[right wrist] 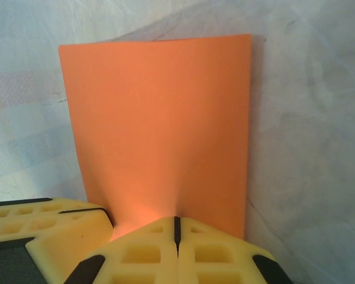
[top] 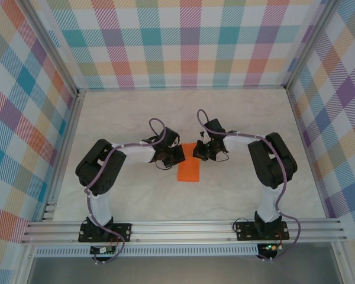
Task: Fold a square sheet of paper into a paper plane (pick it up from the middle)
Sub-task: Fold the square sheet of paper in half at the center of the table.
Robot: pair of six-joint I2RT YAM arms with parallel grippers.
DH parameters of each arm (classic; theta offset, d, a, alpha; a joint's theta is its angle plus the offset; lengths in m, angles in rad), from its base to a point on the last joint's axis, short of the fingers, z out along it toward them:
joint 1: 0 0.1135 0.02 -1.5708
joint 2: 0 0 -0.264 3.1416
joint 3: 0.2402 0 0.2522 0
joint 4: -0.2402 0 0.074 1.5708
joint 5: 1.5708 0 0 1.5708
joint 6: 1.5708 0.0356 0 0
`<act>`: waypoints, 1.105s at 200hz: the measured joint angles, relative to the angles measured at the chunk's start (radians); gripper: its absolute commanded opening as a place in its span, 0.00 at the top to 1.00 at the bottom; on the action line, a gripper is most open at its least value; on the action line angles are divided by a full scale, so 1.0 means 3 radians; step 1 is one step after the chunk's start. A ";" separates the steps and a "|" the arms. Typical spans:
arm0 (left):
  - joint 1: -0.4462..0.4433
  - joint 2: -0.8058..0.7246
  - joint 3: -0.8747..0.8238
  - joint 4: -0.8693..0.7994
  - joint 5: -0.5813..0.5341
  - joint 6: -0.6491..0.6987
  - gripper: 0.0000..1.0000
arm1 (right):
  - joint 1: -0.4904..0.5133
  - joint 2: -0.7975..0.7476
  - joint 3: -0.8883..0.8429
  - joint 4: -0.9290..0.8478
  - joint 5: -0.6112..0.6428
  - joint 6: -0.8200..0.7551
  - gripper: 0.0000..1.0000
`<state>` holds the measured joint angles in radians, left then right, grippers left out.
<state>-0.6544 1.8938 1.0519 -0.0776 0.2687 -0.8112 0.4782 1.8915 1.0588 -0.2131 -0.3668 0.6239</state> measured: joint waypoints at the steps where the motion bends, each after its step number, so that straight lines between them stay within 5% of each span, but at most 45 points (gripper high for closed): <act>1: 0.0000 0.0000 0.0000 0.0000 0.0000 0.0001 0.97 | 0.0000 0.0000 0.0000 0.0000 -0.0001 0.0003 0.98; 221: 0.0000 0.0004 0.0000 0.0006 0.0000 0.0052 0.98 | -0.0231 0.0150 0.0090 0.0500 -0.0072 0.0161 0.99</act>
<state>-0.6544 1.8950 1.0519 -0.0757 0.2687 -0.7956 0.4088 1.9366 1.0859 -0.0631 -0.3885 0.6724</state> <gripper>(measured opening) 0.049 0.046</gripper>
